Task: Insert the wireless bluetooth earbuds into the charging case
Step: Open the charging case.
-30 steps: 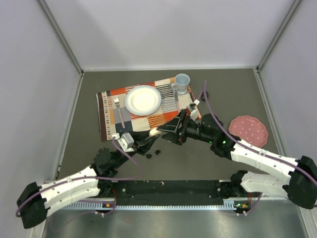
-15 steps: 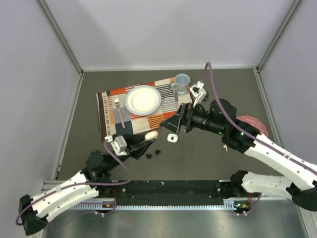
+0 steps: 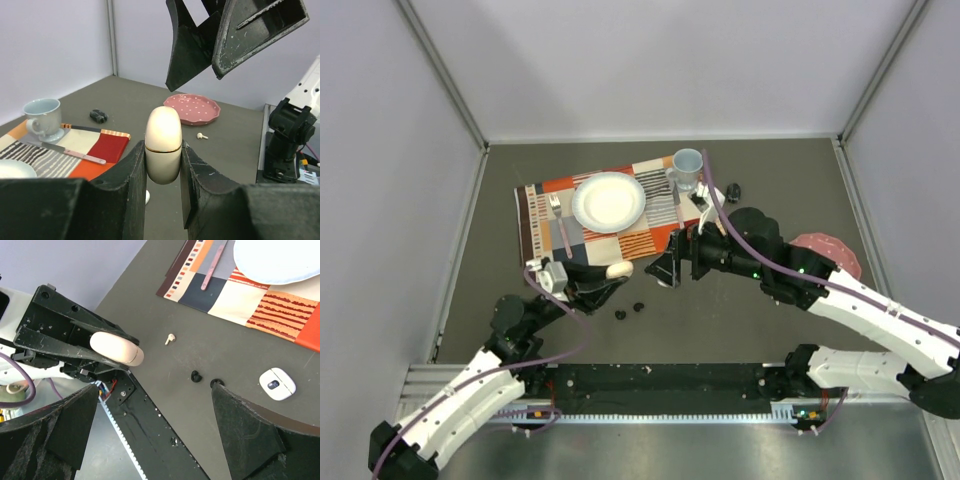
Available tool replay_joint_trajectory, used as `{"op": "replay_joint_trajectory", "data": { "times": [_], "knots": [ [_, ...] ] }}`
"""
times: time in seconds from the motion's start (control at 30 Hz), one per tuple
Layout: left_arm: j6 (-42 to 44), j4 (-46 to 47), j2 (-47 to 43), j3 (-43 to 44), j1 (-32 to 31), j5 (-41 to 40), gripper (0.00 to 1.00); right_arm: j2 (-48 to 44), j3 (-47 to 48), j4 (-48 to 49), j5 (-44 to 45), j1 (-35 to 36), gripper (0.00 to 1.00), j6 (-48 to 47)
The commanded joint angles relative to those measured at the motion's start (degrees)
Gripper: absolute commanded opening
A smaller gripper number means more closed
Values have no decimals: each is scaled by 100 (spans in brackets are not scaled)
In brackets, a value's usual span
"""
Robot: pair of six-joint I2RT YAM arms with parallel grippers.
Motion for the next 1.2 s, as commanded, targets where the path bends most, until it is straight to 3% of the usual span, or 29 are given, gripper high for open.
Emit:
{"op": "replay_joint_trajectory", "data": {
  "times": [0.0, 0.47, 0.87, 1.17],
  "knots": [
    [-596, 836, 95, -41, 269, 844, 0, -7, 122, 25, 200, 158, 94, -176],
    [-578, 985, 447, 99, 269, 1134, 0, 520, 377, 34, 191, 448, 94, -317],
    [-727, 1451, 684, 134, 269, 1547, 0, 494, 315, 139, 472, 440, 94, -124],
    [-675, 1249, 544, 178, 269, 1943, 0, 362, 403, 227, 833, 431, 95, 43]
  ]
}}
